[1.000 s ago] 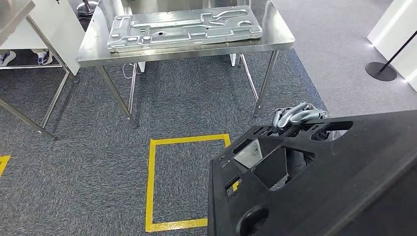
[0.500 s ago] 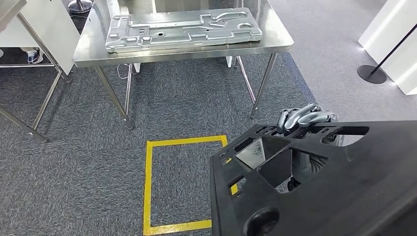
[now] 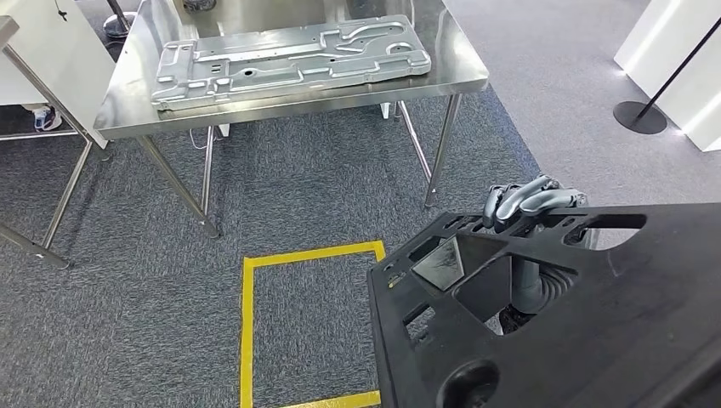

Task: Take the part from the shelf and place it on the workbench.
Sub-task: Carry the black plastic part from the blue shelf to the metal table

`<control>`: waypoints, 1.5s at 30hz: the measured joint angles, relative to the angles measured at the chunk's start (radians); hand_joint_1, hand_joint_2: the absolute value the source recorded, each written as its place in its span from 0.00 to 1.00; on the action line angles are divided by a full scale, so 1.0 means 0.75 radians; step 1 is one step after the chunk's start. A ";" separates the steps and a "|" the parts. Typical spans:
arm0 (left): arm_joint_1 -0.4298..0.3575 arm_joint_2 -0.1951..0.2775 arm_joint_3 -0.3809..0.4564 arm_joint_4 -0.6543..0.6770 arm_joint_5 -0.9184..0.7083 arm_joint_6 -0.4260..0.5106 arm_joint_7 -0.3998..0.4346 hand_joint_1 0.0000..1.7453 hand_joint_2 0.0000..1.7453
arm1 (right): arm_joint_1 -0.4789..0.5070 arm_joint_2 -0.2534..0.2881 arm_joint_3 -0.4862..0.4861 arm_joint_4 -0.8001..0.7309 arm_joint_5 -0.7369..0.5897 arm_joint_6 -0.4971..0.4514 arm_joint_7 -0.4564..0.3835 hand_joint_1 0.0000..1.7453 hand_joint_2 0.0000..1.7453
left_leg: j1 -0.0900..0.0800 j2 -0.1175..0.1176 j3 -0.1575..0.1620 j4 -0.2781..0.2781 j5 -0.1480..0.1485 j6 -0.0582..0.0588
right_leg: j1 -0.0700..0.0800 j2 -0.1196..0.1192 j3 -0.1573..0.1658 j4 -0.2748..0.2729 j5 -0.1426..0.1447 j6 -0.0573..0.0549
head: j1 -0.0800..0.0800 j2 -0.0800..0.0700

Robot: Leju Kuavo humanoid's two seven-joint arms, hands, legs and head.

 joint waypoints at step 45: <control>-0.005 0.000 -0.006 0.000 -0.001 -0.004 0.014 0.00 1.00 | 0.068 0.005 -0.045 -0.007 0.092 -0.027 0.038 1.00 1.00 | -0.007 -0.021 0.158 -0.402 0.200 0.077 | -0.016 -0.003 -0.188 0.369 -0.154 0.076 | 0.000 0.000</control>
